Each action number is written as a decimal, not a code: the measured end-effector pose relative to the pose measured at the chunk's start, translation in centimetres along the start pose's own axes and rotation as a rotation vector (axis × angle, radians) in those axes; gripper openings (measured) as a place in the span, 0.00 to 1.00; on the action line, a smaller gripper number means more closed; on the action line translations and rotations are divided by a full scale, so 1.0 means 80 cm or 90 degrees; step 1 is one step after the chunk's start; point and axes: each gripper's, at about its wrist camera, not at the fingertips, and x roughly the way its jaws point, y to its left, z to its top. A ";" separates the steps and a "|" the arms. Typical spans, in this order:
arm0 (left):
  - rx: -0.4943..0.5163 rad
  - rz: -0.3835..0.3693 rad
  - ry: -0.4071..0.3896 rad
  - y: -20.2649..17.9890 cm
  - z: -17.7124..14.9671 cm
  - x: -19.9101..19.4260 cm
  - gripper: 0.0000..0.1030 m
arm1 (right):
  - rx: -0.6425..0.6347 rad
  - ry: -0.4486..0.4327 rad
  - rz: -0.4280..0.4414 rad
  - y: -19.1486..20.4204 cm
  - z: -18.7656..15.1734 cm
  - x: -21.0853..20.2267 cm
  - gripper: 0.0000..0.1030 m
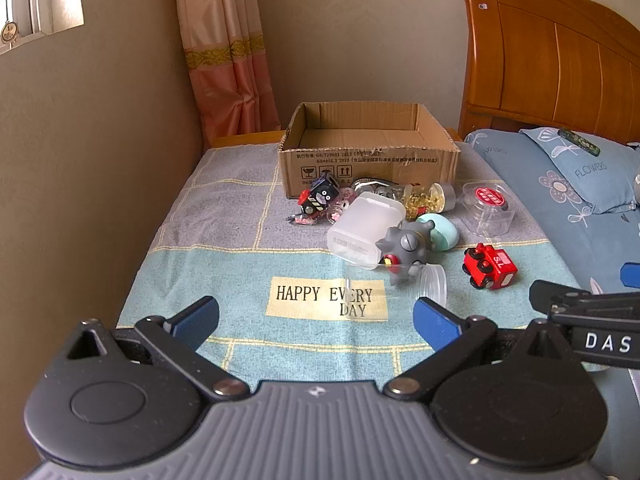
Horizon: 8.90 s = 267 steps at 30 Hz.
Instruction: Organize rigid objects
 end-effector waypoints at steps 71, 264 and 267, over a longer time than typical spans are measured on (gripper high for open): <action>-0.011 -0.041 -0.032 0.003 0.000 0.015 0.99 | -0.004 -0.045 0.021 -0.007 0.003 -0.001 1.00; 0.183 -0.100 0.005 -0.012 0.235 0.225 0.96 | -0.156 -0.046 0.226 0.000 0.178 0.159 1.00; 0.177 -0.115 -0.001 -0.005 0.218 0.215 0.96 | -0.144 -0.051 0.208 -0.006 0.161 0.158 1.00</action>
